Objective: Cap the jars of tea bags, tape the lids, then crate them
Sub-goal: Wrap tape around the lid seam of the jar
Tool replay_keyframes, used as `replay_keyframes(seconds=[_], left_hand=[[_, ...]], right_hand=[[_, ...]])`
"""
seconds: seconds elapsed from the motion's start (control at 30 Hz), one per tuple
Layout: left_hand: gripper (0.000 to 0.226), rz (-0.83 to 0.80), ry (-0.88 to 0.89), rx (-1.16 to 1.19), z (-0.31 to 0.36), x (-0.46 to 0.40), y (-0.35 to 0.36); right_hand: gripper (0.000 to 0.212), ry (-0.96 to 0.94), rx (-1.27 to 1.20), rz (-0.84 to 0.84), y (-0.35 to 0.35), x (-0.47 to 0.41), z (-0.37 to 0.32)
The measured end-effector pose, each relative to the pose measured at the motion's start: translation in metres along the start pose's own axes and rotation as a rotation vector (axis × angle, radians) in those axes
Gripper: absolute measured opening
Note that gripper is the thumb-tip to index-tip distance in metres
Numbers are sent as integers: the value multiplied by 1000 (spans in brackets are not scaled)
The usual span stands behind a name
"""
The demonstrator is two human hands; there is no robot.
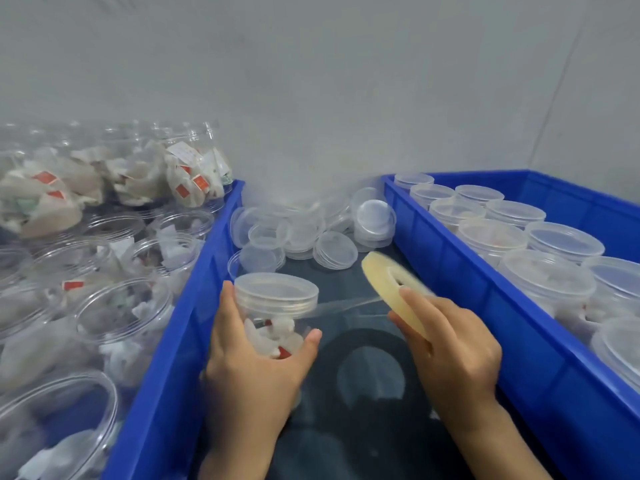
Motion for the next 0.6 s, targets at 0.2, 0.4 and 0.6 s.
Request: replay_keyframes(seconds=[0.2,0.4,0.6], left_hand=[[116,-54,-195,300,-17,6,15],[76,-284,-194,900,7,16,43],[76,-372,-152,1008,16,19,47]], right_hand=[[19,-1,49,14,4,-1,2],[25,92,-20,-153,23,-5,12],[27,260,-122,-392,50,-1,20]])
Point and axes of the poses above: each hand's wrist, its own x-axis away from the middle knuckle, its own y-axis out of the palm, z = x × y, the point moved 10 cm from there along -x, towards the middle knuckle, and after that the axes turned 11 degrees about y, right-handed, at the moved point
